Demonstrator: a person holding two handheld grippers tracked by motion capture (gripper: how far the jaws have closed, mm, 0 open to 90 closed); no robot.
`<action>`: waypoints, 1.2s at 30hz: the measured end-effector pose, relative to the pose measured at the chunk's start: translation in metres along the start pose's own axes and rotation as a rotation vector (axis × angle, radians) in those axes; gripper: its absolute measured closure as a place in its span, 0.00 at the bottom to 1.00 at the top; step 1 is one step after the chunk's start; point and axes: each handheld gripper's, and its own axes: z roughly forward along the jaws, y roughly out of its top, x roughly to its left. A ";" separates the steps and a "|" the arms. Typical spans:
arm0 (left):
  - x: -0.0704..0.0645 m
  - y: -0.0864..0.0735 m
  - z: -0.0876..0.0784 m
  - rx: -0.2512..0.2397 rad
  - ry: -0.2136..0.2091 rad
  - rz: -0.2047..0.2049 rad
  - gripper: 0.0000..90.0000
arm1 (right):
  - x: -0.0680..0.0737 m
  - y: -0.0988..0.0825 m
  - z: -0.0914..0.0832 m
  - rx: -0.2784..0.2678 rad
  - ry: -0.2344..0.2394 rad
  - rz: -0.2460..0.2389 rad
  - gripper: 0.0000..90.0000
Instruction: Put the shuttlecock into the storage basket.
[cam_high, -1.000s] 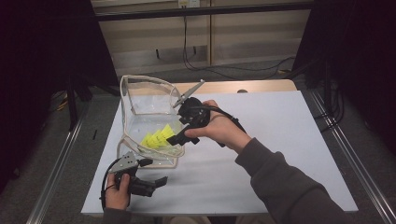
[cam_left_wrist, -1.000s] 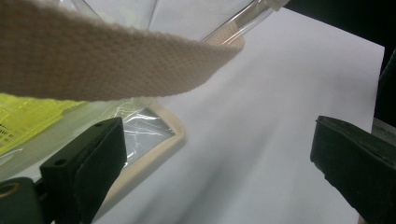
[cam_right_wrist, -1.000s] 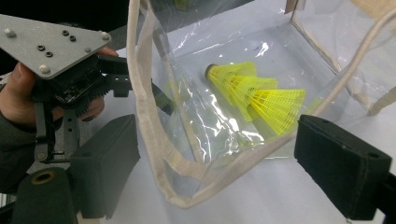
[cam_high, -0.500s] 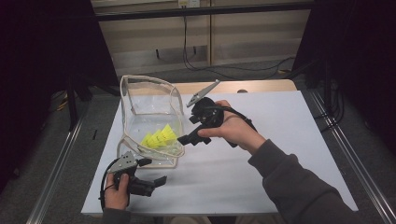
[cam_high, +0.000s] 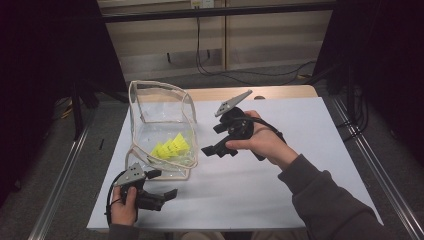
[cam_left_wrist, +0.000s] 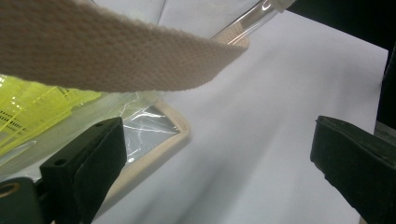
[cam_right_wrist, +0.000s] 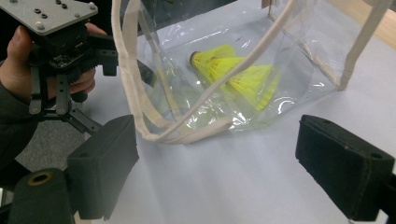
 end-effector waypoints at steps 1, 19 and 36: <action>0.000 0.000 0.000 0.002 -0.003 0.000 0.04 | 0.000 -0.002 0.000 -0.002 0.002 0.004 0.14; 0.000 -0.001 0.001 0.003 0.001 -0.003 0.04 | -0.002 -0.025 -0.005 -0.025 -0.002 -0.002 0.14; 0.000 -0.001 0.003 0.014 -0.005 0.004 0.04 | -0.006 -0.043 -0.014 -0.051 -0.013 0.008 0.14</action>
